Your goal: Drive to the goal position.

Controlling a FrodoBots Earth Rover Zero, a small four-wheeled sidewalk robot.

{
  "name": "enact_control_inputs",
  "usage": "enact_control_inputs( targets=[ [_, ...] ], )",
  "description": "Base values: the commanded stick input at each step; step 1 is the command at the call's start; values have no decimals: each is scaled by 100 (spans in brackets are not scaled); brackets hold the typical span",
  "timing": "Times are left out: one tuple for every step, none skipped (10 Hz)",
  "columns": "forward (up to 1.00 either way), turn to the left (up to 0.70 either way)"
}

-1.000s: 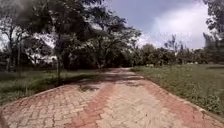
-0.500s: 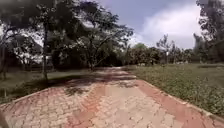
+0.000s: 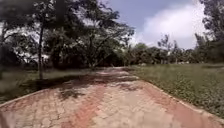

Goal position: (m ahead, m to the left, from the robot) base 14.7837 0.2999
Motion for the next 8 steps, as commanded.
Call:
enact_control_inputs(
  targets=[
    [70, 0],
    [70, 0],
    [70, 0],
    [70, 0],
    [70, 0],
    [70, 0],
    [70, 0],
    [70, 0]
  ],
)
